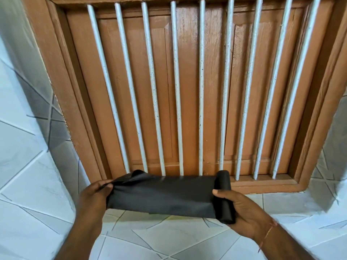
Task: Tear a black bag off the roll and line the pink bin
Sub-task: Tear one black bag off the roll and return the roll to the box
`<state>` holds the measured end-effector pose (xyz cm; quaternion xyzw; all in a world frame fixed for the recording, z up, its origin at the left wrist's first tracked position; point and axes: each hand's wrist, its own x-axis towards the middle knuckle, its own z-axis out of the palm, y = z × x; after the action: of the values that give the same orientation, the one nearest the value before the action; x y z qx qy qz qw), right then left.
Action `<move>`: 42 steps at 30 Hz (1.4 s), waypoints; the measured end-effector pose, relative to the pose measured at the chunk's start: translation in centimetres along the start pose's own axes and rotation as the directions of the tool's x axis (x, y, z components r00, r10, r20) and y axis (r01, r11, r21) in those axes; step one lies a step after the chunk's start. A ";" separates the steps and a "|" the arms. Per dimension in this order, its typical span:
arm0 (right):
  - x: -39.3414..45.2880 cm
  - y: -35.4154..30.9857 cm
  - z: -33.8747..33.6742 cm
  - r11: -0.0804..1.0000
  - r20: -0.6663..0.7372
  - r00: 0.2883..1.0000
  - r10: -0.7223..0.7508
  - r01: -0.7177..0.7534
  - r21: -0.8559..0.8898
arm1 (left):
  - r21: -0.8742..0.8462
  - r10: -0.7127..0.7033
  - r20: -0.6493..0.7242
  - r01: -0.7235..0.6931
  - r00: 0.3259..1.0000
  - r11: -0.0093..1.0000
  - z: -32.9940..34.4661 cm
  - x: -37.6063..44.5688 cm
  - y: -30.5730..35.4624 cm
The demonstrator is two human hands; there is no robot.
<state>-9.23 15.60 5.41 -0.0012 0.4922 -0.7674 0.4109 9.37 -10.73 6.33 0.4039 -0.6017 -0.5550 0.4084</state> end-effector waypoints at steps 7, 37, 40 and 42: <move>-0.5 -0.8 1.1 0.965 0.021 0.995 -0.094 0.097 -0.243 | 0.222 0.005 -0.189 0.038 0.982 0.974 -3.7 -0.2 -0.9; -19.3 1.8 -5.3 0.863 0.196 0.964 -0.182 0.252 -0.437 | 0.373 0.173 0.646 -0.505 0.743 0.778 0.6 -26.6 5.5; -21.6 2.8 -4.7 0.885 0.161 0.973 -0.169 0.221 -0.410 | 0.333 0.118 0.662 -0.432 0.740 0.838 -1.8 -28.3 6.1; -23.0 3.5 -4.6 0.905 0.147 0.980 -0.133 0.181 -0.384 | 0.304 0.128 0.646 -0.408 0.752 0.861 -3.5 -29.1 6.5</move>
<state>6.40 33.01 9.63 -0.1687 0.6105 -0.6812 0.3671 22.34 15.78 11.74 0.1908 -0.8590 -0.4426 0.1726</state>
